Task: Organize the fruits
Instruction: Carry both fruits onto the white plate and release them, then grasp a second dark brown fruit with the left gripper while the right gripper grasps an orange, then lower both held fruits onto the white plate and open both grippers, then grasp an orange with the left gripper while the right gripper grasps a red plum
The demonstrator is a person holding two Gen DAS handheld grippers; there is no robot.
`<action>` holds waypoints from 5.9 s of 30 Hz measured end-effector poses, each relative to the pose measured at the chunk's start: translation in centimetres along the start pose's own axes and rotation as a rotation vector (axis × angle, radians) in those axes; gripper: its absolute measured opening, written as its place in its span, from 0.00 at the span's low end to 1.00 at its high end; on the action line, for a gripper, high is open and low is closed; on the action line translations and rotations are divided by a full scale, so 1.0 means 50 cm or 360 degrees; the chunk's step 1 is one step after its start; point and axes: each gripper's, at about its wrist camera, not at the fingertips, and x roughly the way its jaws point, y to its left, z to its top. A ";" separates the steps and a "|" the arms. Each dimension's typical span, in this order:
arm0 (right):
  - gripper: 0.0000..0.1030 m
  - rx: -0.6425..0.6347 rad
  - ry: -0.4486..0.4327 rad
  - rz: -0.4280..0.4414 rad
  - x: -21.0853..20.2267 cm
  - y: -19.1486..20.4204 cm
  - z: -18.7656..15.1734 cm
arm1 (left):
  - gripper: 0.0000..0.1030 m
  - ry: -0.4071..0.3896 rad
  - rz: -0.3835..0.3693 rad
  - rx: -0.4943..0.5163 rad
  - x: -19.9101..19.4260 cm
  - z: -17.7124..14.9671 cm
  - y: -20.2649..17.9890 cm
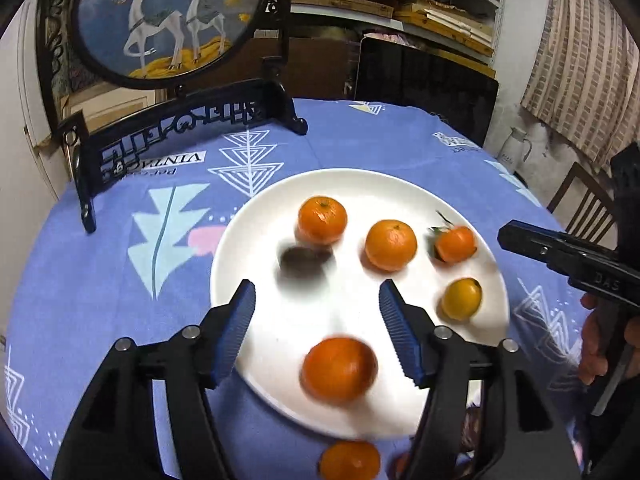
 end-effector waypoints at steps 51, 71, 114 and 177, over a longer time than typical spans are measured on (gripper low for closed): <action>0.42 -0.0278 0.0134 -0.0167 -0.110 0.136 -0.252 | 0.40 -0.0004 -0.0182 0.0013 -0.198 -0.376 -0.039; 0.42 0.0042 -0.0044 0.0029 -0.203 0.018 -0.177 | 0.41 -0.0068 -0.0221 0.0048 -0.223 -0.218 -0.056; 0.56 0.0234 -0.0192 0.0046 -0.147 -0.052 -0.182 | 0.75 0.0047 -0.0123 0.0044 -0.166 -0.268 -0.014; 0.39 0.0046 0.0260 0.0248 -0.137 0.083 -0.290 | 0.35 0.0003 -0.0180 -0.0145 -0.139 -0.262 -0.006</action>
